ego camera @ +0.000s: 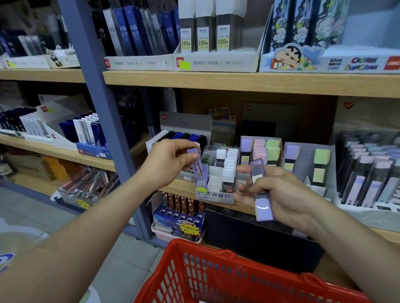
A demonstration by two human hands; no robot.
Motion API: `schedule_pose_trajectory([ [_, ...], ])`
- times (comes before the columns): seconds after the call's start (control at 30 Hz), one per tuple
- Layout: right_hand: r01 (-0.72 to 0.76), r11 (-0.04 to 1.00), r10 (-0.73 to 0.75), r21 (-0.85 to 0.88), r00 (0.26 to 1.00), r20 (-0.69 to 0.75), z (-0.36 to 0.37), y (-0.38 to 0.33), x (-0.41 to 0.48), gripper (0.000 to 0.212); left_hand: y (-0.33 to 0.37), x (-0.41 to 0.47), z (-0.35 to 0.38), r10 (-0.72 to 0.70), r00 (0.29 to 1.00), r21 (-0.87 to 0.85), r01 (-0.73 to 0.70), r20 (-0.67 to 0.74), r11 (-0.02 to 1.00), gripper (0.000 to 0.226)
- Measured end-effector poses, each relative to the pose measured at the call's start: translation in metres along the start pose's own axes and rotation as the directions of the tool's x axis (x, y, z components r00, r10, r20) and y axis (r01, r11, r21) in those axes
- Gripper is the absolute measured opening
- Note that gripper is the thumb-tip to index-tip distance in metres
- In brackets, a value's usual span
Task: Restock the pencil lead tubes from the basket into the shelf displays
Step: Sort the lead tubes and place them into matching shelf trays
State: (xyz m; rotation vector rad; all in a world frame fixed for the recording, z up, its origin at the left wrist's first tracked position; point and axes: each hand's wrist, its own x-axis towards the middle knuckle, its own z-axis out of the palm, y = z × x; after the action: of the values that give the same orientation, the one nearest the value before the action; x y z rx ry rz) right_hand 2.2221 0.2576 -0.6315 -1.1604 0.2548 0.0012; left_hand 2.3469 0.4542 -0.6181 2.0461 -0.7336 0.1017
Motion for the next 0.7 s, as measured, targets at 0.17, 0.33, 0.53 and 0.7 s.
schedule_pose_trajectory([
  [0.17, 0.021, 1.000, -0.022, 0.006, 0.998, 0.065, -0.003, -0.002, -0.001, 0.021, -0.005, 0.002, 0.008, 0.028, 1.000, 0.004, -0.028, -0.004, 1.000, 0.018],
  [0.33, 0.033, 0.990, -0.031, -0.140, 0.999, 0.013, -0.006, -0.001, -0.002, 0.017, -0.012, 0.001, 0.015, 0.081, 0.996, 0.194, -0.085, 0.024, 0.977, 0.025],
  [0.53, -0.011, 1.000, 0.013, -0.027, 0.999, 0.048, -0.007, -0.005, 0.002, 0.032, -0.020, -0.001, 0.022, 0.130, 0.991, 0.270, -0.131, 0.021, 0.954, 0.029],
  [0.7, 0.054, 0.984, -0.049, -0.168, 0.998, 0.038, -0.006, -0.004, -0.001, 0.030, -0.027, -0.004, 0.028, 0.214, 0.977, 0.341, -0.201, 0.000, 0.918, 0.033],
])
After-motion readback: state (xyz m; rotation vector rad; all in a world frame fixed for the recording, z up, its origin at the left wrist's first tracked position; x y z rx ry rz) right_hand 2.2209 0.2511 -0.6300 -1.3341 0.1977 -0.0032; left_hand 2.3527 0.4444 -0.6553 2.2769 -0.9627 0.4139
